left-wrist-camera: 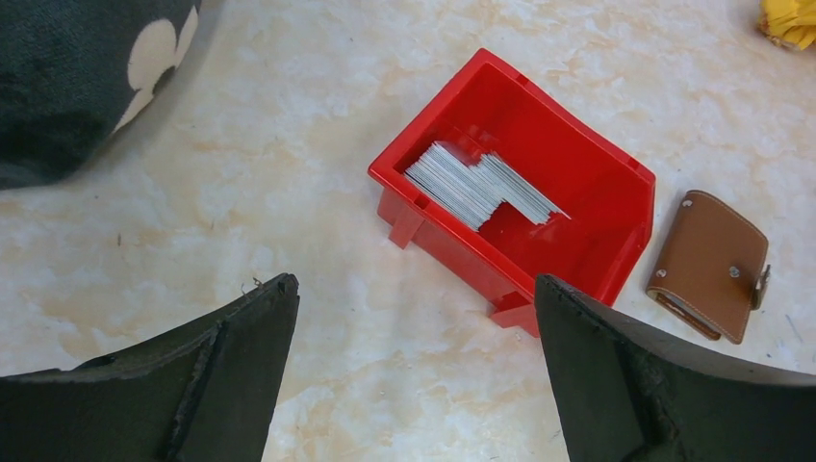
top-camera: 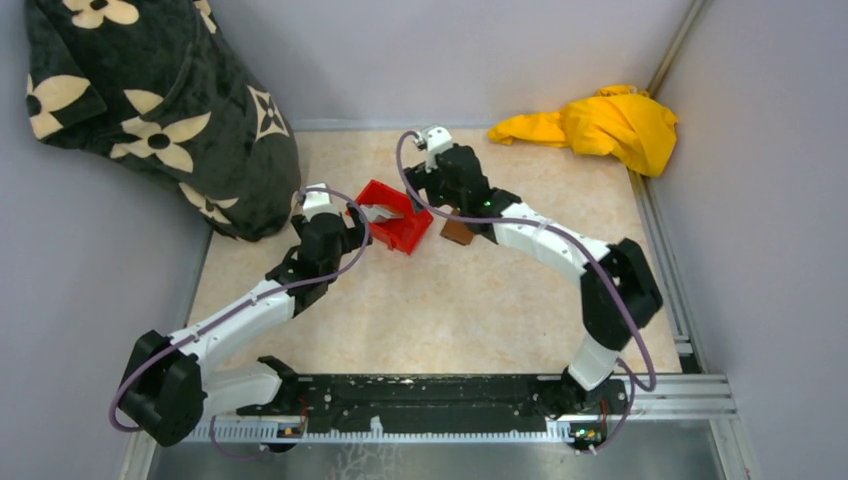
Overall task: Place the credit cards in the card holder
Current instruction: Pick up the credit card from the storage box.
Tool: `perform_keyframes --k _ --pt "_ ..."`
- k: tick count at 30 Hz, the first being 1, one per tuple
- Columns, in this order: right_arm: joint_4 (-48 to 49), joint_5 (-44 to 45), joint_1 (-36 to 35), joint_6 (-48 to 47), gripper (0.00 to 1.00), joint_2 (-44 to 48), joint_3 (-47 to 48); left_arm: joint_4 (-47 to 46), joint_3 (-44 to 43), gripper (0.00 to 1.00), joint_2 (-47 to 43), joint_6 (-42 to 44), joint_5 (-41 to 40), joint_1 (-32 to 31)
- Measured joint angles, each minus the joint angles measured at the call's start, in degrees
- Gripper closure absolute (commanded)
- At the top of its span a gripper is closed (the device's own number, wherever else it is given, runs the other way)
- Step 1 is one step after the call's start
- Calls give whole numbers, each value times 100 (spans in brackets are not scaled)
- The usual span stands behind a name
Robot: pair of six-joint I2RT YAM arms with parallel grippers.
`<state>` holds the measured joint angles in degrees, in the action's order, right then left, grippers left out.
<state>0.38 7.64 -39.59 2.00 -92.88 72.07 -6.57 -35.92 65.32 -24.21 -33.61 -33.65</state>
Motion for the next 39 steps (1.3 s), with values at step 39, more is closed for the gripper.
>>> perform_keyframes --k 39 --pt "-2020 -2865 61 -326 28 -3397 3497 428 184 8 -151 -1331 761 271"
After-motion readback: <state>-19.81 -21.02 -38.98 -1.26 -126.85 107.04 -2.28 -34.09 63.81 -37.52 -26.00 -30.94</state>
